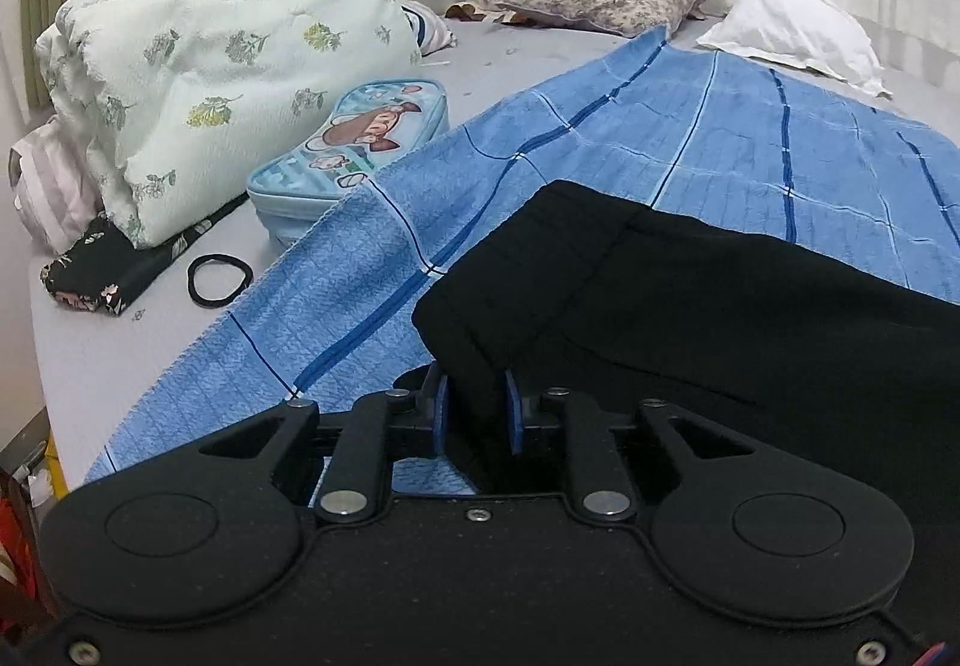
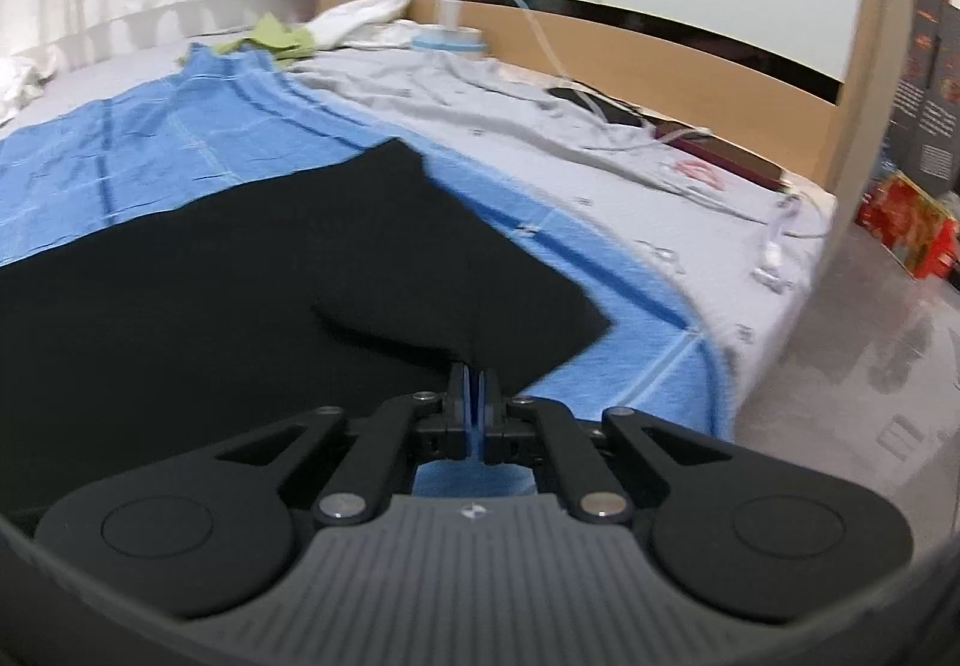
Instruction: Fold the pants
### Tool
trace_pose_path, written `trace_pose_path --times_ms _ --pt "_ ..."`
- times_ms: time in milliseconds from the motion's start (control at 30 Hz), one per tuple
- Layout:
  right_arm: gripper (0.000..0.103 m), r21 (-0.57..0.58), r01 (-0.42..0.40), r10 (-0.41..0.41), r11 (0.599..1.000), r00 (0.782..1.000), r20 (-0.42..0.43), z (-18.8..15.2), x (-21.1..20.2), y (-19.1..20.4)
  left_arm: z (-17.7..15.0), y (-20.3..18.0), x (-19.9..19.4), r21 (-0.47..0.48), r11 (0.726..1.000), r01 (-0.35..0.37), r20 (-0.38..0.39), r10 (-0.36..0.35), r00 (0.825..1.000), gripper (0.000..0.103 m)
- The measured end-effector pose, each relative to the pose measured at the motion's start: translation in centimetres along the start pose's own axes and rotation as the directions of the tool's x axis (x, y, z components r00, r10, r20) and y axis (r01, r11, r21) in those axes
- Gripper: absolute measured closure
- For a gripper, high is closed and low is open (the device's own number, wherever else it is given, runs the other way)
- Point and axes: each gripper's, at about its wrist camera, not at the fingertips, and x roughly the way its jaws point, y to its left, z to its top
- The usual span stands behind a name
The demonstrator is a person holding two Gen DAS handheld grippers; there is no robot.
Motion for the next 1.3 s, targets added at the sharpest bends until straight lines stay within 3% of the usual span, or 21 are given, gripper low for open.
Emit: trace_pose_path --times_ms 167,200,267,300,400,500,567,600,667,733,867,1000,1067,1133,1233,1300 --pt "0.097 0.079 0.086 -0.085 0.993 0.996 -0.017 0.7 0.9 -3.6 -0.2 -0.3 0.3 0.002 1.0 -0.016 0.005 0.016 1.0 0.079" --pt "0.092 0.094 0.091 -0.09 0.991 0.996 -0.021 0.8 0.9 -4.1 -0.2 -0.3 0.2 0.001 1.0 -0.015 0.003 0.015 1.0 0.076" --pt "0.069 0.132 0.094 -0.091 0.987 0.995 -0.031 1.1 0.8 -4.7 -0.1 -0.1 -0.1 -0.018 1.0 -0.004 -0.002 0.004 1.0 0.066" --pt "0.065 0.148 0.093 -0.089 0.985 0.996 -0.031 1.2 0.6 -4.8 -0.1 0.0 -0.4 -0.028 1.0 0.006 0.0 -0.006 1.0 0.066" --pt "0.054 0.156 0.06 -0.06 0.986 0.998 -0.006 1.4 -0.2 -3.9 0.2 -0.2 -2.1 -0.033 0.999 -0.004 0.044 0.005 0.999 0.049" --pt "0.045 0.137 0.006 -0.011 0.991 0.999 0.036 2.1 -1.4 -1.9 0.8 -1.0 -4.7 -0.01 1.0 -0.014 0.138 0.015 0.99 0.033" --pt "0.042 0.125 -0.06 0.053 0.99 0.997 0.057 2.6 -2.3 -0.3 1.2 -1.9 -6.7 0.012 1.0 0.022 0.196 -0.024 0.98 0.018" --pt "0.039 0.114 -0.119 0.113 0.986 0.992 0.063 2.8 -2.8 1.0 1.3 -2.4 -7.6 0.024 0.998 0.052 0.218 -0.056 0.974 0.017" --pt "0.034 0.077 -0.231 0.227 0.97 0.972 0.055 3.0 -3.3 3.3 1.3 -3.9 -9.1 0.065 0.99 0.126 0.234 -0.138 0.962 0.017" --pt "0.033 0.029 -0.344 0.343 0.939 0.939 0.034 2.6 -3.9 6.5 0.8 -5.7 -10.2 0.115 0.973 0.198 0.217 -0.219 0.951 0.017" --pt "0.032 -0.069 -0.524 0.523 0.849 0.852 -0.021 0.6 -5.5 13.5 -1.7 -10.4 -11.5 0.232 0.909 0.347 0.137 -0.384 0.913 0.018" --pt "0.031 -0.148 -0.637 0.633 0.757 0.77 -0.079 -2.0 -7.4 18.7 -5.4 -14.3 -12.0 0.314 0.848 0.427 0.038 -0.461 0.886 0.019" --pt "0.031 -0.177 -0.664 0.656 0.726 0.747 -0.11 -3.4 -8.6 20.5 -7.0 -15.4 -11.8 0.309 0.833 0.46 -0.021 -0.477 0.878 0.02" --pt "0.031 -0.202 -0.676 0.662 0.708 0.736 -0.143 -4.7 -9.0 21.5 -8.2 -15.9 -11.3 0.289 0.833 0.472 -0.071 -0.473 0.878 0.021" --pt "0.027 -0.324 -0.634 0.634 0.702 0.764 -0.121 -6.5 -10.2 22.2 -9.8 -16.0 -10.8 0.291 0.85 0.439 -0.075 -0.437 0.896 0.02" --pt "0.02 -0.38 -0.624 0.629 0.683 0.767 -0.127 -7.4 -11.0 22.4 -10.5 -16.0 -10.9 0.301 0.86 0.413 -0.05 -0.418 0.907 0.019"
